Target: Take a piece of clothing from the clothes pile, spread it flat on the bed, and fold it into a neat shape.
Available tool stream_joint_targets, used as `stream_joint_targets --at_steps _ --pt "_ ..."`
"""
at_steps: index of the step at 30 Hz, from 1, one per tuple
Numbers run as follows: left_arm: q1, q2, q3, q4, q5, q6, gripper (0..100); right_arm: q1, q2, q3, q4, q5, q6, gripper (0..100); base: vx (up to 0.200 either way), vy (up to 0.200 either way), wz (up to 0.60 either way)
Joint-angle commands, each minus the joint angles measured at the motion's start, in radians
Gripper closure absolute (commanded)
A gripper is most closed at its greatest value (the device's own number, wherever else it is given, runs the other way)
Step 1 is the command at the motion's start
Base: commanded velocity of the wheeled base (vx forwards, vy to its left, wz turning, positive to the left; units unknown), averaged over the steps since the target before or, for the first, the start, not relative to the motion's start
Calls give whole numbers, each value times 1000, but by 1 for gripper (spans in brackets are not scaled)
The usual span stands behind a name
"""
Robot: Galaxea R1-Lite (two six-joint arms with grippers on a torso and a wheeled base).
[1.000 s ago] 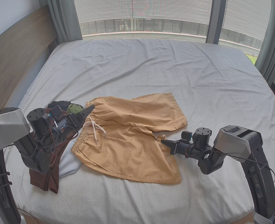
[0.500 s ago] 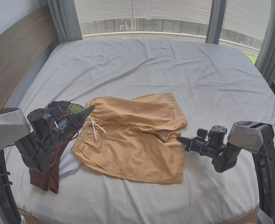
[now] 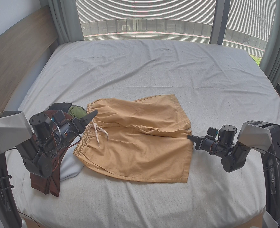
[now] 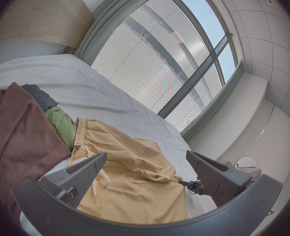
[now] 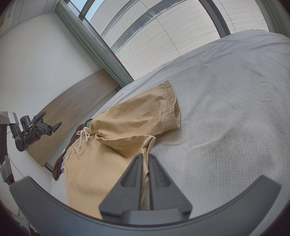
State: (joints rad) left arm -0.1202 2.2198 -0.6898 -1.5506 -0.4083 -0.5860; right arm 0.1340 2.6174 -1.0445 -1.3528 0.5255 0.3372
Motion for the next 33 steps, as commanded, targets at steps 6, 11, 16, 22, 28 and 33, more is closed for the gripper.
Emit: stream_joint_targets --at_steps 6,11,16,22,28,33 --pt "-7 -6 18 0 -4 -3 0 -10 3 -5 1 1 -1 100 0 0 0" --pt "-6 -6 19 0 -4 -3 0 -11 3 -6 7 1 -1 100 0 0 0" --pt "-6 -9 23 0 -3 -2 0 -10 6 -26 7 -6 0 0 0 0 0" --pt "7 -49 64 -2 -10 -5 0 -50 -28 -31 7 -25 0 0 0 0 0" --pt "47 -112 116 0 -43 -5 0 -85 -142 27 -3 -21 3 0 0 0 0" --pt "91 -166 213 0 -72 0 0 -33 -267 184 -82 -22 13 0 0 0 0"
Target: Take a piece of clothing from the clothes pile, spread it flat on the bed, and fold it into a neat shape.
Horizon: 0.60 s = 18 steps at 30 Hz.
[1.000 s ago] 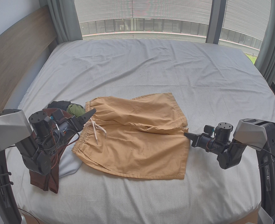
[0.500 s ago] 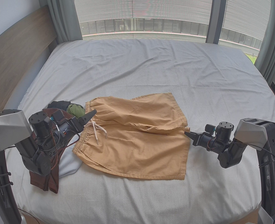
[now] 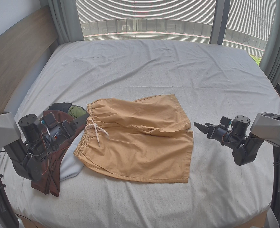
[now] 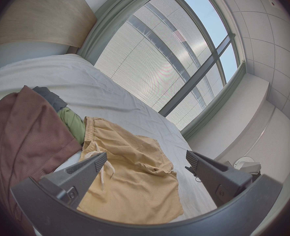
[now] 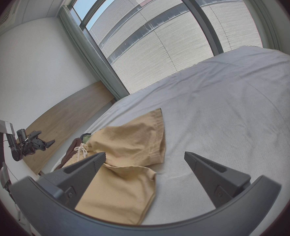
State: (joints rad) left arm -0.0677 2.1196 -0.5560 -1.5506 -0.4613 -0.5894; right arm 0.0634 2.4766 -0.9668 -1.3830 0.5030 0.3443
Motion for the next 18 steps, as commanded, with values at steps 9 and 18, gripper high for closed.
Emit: stream_joint_targets --at_steps 9,18 --pt "54 -59 195 1 -20 56 0 154 -146 289 -160 -1 9 0 0 0 0" --pt "103 103 182 1 -22 163 0 157 -127 295 -160 -3 2 0 0 0 0"
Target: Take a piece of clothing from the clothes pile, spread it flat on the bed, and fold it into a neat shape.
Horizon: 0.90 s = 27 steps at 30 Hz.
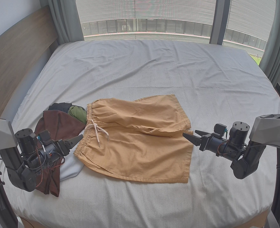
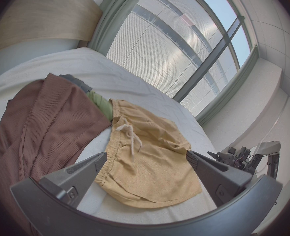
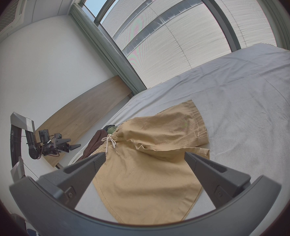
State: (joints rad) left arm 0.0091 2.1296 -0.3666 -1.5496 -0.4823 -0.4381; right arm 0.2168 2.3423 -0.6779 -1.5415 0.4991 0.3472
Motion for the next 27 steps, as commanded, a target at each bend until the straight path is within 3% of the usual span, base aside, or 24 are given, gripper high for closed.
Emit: stream_joint_targets --at_steps 1,27 --pt "29 105 -12 0 -1 12 0 4 11 6 -2 2 -1 0 0 0 0" --pt "32 273 -89 0 7 4 0 9 48 0 -2 2 -2 0 0 0 0"
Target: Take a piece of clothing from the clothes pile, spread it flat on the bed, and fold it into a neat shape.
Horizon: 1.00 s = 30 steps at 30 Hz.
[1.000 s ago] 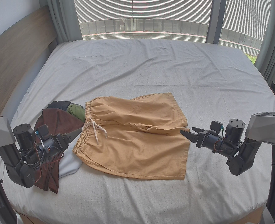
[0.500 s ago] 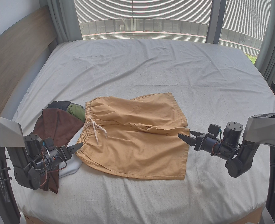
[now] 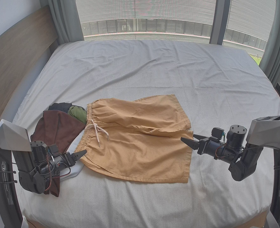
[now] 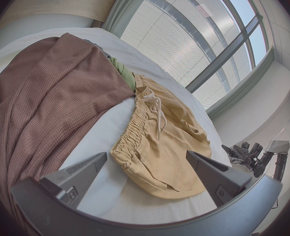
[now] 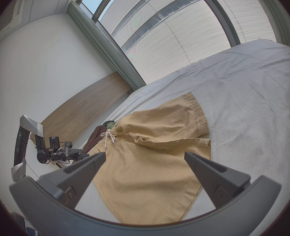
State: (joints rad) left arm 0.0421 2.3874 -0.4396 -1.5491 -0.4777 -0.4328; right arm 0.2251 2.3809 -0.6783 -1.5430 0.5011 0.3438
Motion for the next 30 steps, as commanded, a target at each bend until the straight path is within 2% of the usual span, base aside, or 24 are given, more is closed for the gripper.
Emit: stream_joint_targets --at_steps 1,12,13,24,30 --pt "-1 22 -21 0 2 -1 0 2 11 0 0 1 0 0 0 0 0" --pt "-2 42 -67 0 5 -27 0 2 14 -1 0 1 0 0 0 0 0" --pt "-2 42 -70 0 5 -27 100 2 14 0 0 1 1 0 0 0 0" --pt "-1 61 -76 0 4 -24 100 0 66 11 0 5 -2 0 0 0 0" --pt "-1 59 -73 -2 2 -20 100 14 101 91 3 13 -2 0 0 0 0"
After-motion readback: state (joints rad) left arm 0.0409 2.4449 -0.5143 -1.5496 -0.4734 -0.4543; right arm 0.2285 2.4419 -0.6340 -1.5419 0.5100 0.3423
